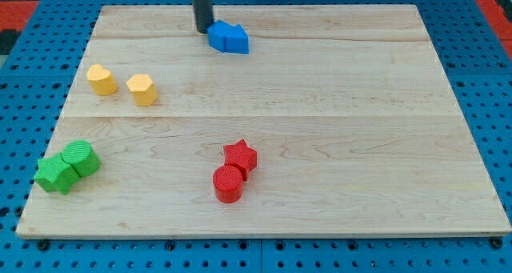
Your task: Separate the blue blocks
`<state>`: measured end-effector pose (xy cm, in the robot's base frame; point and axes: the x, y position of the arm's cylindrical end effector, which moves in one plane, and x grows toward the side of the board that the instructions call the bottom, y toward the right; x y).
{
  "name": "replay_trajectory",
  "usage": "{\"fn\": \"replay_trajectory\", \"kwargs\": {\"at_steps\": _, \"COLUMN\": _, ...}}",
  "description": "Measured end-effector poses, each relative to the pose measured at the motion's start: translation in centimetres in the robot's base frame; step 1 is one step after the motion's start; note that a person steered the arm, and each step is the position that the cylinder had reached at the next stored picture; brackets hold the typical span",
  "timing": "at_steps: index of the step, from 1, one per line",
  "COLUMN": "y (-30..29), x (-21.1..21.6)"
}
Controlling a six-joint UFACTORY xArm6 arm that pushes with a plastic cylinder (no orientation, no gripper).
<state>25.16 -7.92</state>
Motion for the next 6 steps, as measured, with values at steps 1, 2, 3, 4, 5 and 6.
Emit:
{"fn": "replay_trajectory", "kwargs": {"at_steps": 1, "y": -5.5, "x": 3.9}}
{"fn": "replay_trajectory", "kwargs": {"at_steps": 2, "y": 2.3, "x": 4.1}}
{"fn": "replay_trajectory", "kwargs": {"at_steps": 3, "y": 9.0, "x": 1.2}}
{"fn": "replay_trajectory", "kwargs": {"at_steps": 4, "y": 10.1, "x": 2.1}}
{"fn": "replay_trajectory", "kwargs": {"at_steps": 5, "y": 9.0, "x": 6.8}}
{"fn": "replay_trajectory", "kwargs": {"at_steps": 6, "y": 17.6, "x": 5.6}}
